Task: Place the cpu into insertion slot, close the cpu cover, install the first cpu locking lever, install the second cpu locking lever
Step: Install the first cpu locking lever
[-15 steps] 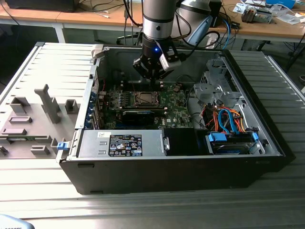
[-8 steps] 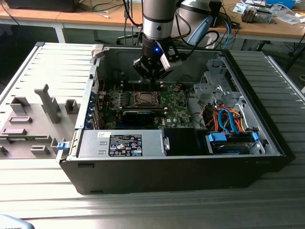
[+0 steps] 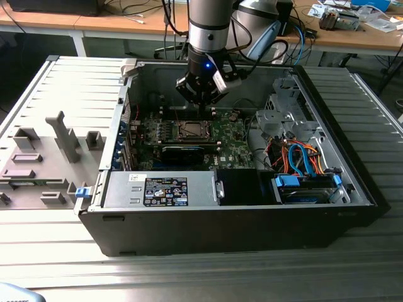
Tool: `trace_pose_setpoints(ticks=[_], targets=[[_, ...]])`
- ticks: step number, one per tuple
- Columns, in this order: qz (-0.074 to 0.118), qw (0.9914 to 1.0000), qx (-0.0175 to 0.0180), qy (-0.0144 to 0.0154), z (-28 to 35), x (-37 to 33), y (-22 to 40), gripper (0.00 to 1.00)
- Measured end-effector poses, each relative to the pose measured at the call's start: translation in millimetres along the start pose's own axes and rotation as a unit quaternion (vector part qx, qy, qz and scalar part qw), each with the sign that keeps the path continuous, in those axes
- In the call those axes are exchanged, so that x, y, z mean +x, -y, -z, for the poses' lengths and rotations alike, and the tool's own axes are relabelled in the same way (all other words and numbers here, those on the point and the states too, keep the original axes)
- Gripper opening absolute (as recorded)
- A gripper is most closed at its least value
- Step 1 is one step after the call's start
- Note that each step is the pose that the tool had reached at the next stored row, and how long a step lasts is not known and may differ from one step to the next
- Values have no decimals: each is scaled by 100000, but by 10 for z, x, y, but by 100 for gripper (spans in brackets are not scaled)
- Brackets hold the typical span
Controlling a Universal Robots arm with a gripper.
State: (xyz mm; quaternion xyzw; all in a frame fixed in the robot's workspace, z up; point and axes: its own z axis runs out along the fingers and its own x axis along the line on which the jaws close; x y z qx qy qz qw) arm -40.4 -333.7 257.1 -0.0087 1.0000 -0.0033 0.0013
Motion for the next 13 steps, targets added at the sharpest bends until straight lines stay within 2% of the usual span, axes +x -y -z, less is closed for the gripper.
trace_pose_setpoints(ticks=[13], targets=[[2171, 99976, -5, 19, 0, 0, 0, 11]])
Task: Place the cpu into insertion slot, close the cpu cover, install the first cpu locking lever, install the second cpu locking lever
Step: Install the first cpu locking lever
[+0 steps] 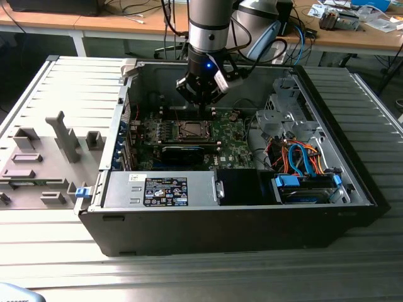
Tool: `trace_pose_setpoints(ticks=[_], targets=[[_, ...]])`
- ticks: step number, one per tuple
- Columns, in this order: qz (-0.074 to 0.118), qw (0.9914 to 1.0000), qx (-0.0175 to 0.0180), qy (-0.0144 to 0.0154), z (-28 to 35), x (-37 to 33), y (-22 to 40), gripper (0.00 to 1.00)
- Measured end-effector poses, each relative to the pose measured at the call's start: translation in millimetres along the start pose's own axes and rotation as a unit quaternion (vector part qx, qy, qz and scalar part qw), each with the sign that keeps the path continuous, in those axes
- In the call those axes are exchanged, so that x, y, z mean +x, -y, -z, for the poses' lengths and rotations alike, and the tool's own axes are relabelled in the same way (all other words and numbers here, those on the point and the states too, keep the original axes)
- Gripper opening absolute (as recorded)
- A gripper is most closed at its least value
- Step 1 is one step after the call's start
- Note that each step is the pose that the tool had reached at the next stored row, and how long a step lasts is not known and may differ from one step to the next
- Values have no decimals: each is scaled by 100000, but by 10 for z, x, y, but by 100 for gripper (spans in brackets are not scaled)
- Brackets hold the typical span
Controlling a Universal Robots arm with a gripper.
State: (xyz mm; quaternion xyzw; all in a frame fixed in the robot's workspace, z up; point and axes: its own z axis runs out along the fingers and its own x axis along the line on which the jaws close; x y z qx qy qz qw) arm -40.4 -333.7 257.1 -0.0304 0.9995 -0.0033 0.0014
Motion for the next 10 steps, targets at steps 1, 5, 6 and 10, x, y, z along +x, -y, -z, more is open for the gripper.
trace_pose_setpoints(ticks=[1, 5, 6, 10], targets=[[172, 100000, -1, -3, 0, 0, 0, 11], [857, 99996, -2, 3, 0, 0, 0, 11], [1024, 99995, -4, 3, 0, 0, 0, 11], [1832, 99983, -5, 8, 0, 0, 0, 11]])
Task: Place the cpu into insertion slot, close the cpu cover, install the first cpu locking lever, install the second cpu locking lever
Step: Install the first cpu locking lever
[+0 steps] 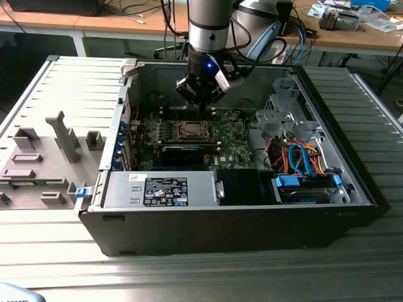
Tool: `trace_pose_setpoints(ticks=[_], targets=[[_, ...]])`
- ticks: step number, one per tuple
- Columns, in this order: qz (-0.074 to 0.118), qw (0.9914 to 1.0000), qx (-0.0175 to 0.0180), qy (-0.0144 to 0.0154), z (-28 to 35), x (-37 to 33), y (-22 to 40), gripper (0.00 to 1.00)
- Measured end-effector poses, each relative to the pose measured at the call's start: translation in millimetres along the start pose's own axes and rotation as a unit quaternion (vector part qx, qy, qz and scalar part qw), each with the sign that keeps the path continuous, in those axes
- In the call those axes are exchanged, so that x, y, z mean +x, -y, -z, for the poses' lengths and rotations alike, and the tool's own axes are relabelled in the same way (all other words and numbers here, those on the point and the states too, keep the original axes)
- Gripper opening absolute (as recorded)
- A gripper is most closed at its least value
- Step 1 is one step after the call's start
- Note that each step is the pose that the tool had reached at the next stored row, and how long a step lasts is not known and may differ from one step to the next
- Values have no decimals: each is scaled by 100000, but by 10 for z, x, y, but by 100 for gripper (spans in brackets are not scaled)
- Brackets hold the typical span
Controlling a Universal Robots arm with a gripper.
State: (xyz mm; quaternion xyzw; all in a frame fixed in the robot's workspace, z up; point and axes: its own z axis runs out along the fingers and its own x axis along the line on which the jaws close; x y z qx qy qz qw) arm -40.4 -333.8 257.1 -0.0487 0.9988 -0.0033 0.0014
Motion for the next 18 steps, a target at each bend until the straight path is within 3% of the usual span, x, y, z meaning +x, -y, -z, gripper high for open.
trace_pose_setpoints(ticks=[18], targets=[[4020, 99919, -11, 26, 0, 0, 0, 11]])
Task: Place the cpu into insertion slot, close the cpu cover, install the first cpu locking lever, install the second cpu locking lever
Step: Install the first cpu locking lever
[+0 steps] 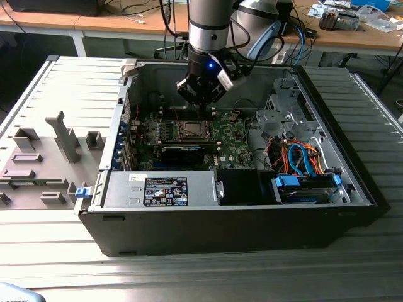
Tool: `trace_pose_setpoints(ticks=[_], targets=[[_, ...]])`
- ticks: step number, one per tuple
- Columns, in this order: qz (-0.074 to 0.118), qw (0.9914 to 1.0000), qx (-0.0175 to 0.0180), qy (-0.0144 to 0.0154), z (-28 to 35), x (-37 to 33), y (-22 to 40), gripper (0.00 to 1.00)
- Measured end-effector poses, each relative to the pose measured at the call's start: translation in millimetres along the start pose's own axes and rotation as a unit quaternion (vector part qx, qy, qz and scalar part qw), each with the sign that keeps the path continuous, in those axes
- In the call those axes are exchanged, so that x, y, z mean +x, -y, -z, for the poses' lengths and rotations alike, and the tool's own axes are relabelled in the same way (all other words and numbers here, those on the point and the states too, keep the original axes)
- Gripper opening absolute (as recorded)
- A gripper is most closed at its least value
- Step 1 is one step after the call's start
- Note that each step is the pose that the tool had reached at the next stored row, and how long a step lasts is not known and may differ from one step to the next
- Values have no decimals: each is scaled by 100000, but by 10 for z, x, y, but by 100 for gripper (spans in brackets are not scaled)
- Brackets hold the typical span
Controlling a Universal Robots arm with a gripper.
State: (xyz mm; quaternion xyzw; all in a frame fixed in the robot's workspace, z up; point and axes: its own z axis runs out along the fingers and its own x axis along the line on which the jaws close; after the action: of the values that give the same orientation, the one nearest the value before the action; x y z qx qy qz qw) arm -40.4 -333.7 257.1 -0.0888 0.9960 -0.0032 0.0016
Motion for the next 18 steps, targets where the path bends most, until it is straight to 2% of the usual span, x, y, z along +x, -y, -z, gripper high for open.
trace_pose_setpoints(ticks=[18], targets=[[3353, 99944, -11, 26, 0, 0, 0, 11]])
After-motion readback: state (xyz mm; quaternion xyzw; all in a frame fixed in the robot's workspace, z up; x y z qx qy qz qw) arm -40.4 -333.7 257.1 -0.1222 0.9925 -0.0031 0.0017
